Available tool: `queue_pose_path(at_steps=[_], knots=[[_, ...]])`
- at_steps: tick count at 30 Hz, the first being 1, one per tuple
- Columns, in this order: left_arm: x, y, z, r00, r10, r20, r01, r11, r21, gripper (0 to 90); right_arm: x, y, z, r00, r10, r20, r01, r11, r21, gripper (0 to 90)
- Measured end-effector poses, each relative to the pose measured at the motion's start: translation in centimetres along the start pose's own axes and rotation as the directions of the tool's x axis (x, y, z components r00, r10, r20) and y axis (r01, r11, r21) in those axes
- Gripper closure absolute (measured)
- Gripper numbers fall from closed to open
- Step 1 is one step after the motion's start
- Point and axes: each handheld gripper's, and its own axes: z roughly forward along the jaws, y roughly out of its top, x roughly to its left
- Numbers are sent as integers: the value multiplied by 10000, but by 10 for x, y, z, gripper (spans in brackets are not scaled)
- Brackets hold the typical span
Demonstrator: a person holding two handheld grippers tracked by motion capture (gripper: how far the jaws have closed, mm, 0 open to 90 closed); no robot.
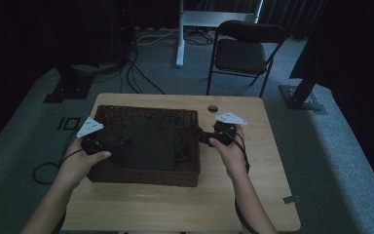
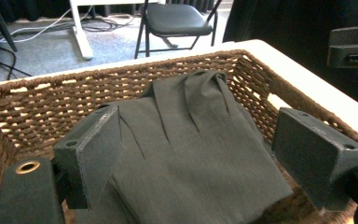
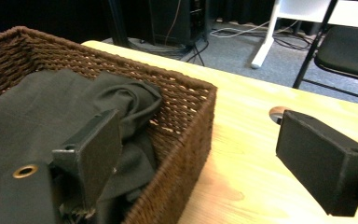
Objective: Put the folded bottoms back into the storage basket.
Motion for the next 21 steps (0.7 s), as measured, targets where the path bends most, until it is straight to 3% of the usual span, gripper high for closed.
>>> queue_pose_path(at_steps=[12, 21], knots=[[-10, -27, -21, 9995, 234, 202, -233, 9997, -49, 168, -16, -24, -14, 9995, -45, 309, 44, 10000, 34, 135], [-11, -54, -26, 9990, 296, 346, -299, 9995, 76, 169, -29, -47, -21, 9978, -31, 661, 18, 9998, 204, 135]])
